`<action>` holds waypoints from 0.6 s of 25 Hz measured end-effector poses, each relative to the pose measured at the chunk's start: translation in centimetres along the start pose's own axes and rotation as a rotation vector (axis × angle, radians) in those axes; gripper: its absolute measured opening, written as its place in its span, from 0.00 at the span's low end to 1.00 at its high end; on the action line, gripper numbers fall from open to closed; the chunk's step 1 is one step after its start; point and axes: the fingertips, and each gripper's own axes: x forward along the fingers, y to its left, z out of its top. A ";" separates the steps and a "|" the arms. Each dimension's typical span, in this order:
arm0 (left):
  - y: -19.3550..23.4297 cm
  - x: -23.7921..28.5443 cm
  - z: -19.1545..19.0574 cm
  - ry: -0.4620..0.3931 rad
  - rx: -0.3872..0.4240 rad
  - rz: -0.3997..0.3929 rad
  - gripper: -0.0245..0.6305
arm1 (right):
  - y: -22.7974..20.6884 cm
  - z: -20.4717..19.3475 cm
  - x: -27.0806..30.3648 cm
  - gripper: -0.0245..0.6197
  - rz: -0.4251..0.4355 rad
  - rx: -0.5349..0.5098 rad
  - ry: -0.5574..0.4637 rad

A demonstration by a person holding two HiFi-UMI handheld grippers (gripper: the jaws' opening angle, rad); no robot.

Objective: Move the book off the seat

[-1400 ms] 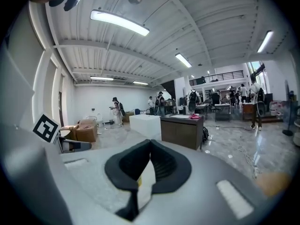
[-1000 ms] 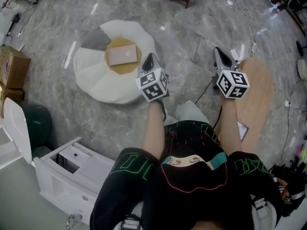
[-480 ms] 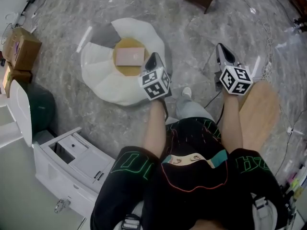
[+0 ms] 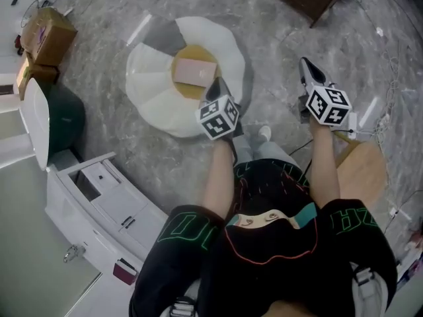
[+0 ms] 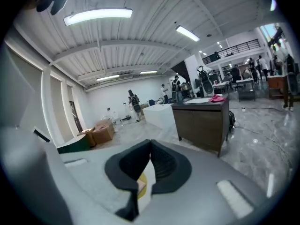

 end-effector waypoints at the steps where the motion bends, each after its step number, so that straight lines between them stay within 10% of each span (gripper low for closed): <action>1: 0.9 0.3 0.3 -0.004 -0.010 0.015 0.05 | 0.8 0.3 1.4 0.04 0.024 -0.006 0.005; 15: 18.1 2.2 0.0 -0.074 -0.358 0.290 0.05 | 17.3 -2.3 18.1 0.04 0.398 -0.323 0.249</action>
